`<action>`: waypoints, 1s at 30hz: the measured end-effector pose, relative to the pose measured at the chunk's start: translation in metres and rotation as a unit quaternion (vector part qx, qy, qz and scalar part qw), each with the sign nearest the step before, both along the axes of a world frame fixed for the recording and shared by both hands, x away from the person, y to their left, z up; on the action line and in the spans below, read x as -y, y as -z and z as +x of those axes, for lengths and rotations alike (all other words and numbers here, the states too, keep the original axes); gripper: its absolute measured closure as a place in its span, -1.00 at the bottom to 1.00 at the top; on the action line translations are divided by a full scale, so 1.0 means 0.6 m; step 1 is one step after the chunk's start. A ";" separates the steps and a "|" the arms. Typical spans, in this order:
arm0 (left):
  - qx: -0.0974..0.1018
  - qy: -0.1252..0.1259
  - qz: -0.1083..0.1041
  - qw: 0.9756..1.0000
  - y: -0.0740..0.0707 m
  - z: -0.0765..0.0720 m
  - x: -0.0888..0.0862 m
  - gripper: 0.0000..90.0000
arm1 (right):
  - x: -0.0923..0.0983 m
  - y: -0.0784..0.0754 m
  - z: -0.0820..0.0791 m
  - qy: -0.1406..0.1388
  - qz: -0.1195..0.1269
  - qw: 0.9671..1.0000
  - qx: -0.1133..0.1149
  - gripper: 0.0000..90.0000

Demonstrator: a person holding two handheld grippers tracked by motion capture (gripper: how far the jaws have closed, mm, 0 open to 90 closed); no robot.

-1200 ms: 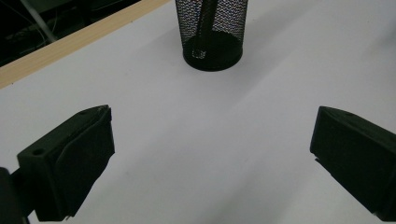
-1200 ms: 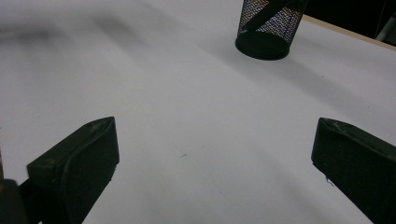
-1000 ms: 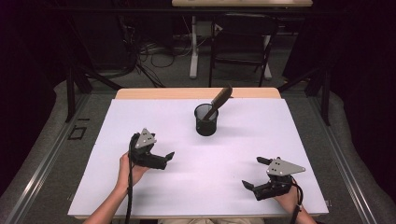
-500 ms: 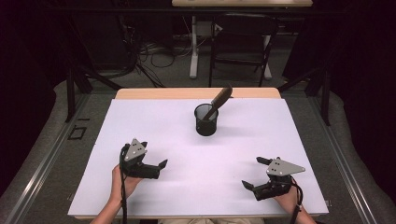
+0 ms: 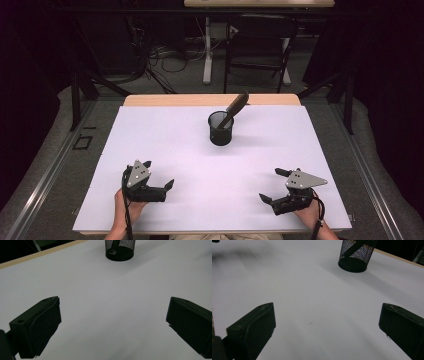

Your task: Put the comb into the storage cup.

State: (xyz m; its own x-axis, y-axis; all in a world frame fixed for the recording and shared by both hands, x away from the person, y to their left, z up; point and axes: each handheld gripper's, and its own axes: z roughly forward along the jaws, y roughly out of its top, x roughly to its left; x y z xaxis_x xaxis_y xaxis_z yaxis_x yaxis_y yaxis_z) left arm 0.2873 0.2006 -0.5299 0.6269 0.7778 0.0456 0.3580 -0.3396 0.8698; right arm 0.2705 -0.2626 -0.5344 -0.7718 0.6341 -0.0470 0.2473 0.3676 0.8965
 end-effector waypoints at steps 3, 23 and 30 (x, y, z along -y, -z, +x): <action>0.007 -0.004 0.000 1.000 0.001 -0.009 -0.005 -1.00 | 0.001 -0.001 -0.001 0.001 0.000 1.000 0.001 -0.99; 0.020 -0.020 -0.002 1.000 0.005 -0.049 -0.025 -1.00 | 0.001 -0.001 -0.003 0.004 0.002 1.000 -0.001 -0.99; 0.021 -0.016 0.002 1.000 0.003 -0.047 -0.023 -1.00 | -0.001 0.000 -0.006 0.005 0.000 1.000 -0.002 -0.99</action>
